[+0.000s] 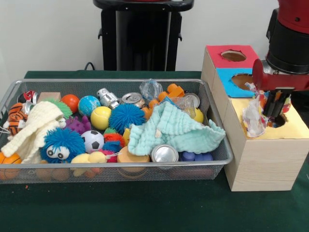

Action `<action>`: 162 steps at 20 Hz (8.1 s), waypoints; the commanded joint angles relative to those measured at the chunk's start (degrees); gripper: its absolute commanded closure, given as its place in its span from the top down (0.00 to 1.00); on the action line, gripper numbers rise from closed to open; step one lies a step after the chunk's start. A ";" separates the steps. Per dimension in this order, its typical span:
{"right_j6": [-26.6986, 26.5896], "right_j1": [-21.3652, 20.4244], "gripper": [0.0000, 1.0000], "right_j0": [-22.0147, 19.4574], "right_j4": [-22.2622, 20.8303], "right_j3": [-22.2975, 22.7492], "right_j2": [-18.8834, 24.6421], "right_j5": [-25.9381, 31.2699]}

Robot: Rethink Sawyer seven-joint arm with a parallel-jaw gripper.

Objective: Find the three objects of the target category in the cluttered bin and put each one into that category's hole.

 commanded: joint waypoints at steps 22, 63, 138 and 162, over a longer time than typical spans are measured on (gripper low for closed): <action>10.30 6.68 0.00 -3.16 4.95 6.83 11.74 -1.35; 7.43 -6.04 0.00 -2.41 1.29 11.50 6.52 -1.30; 9.20 -4.49 0.00 -5.26 -2.76 14.08 10.46 2.52; 8.35 -0.60 0.00 -3.97 -6.75 10.77 8.38 3.87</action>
